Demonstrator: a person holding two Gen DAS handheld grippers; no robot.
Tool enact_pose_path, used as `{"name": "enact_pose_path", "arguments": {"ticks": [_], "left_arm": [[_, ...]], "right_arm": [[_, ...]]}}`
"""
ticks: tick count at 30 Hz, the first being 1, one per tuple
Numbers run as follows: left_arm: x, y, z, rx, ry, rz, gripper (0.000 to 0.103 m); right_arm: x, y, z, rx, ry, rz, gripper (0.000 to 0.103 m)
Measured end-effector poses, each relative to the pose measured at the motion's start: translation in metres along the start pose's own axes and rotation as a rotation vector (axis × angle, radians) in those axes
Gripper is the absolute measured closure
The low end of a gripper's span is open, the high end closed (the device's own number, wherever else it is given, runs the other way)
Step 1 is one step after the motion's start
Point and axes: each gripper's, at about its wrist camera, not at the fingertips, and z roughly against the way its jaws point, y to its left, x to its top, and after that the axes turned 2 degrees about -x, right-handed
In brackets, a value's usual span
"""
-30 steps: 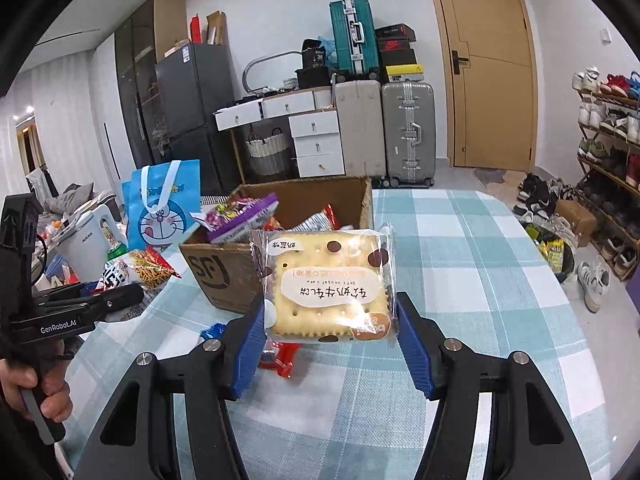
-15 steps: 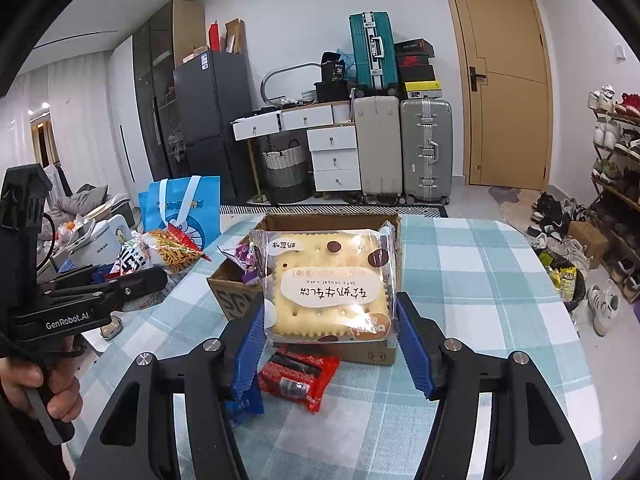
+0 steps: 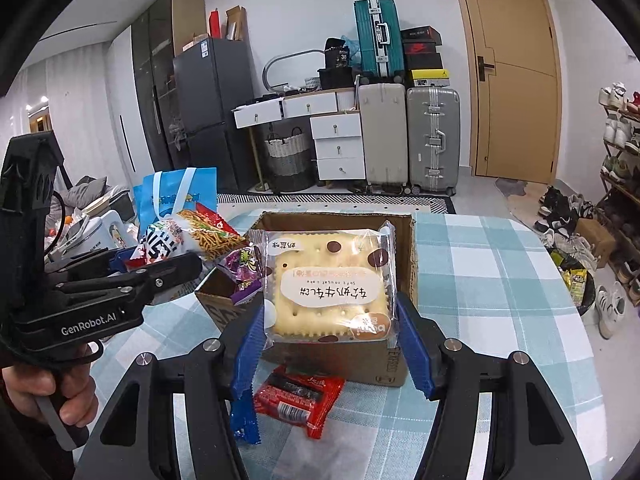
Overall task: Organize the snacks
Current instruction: 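Lift both held snacks and carry them over the cardboard box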
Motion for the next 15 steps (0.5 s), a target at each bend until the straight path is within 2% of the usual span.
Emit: {"name": "enact_pose_path", "arguments": {"ticks": [15], "left_arm": [[0.0,0.004,-0.051,-0.028,0.035,-0.013,0.05]], "right_arm": [[0.004,-0.004,-0.047,-0.018,0.073,0.006,0.041]]}}
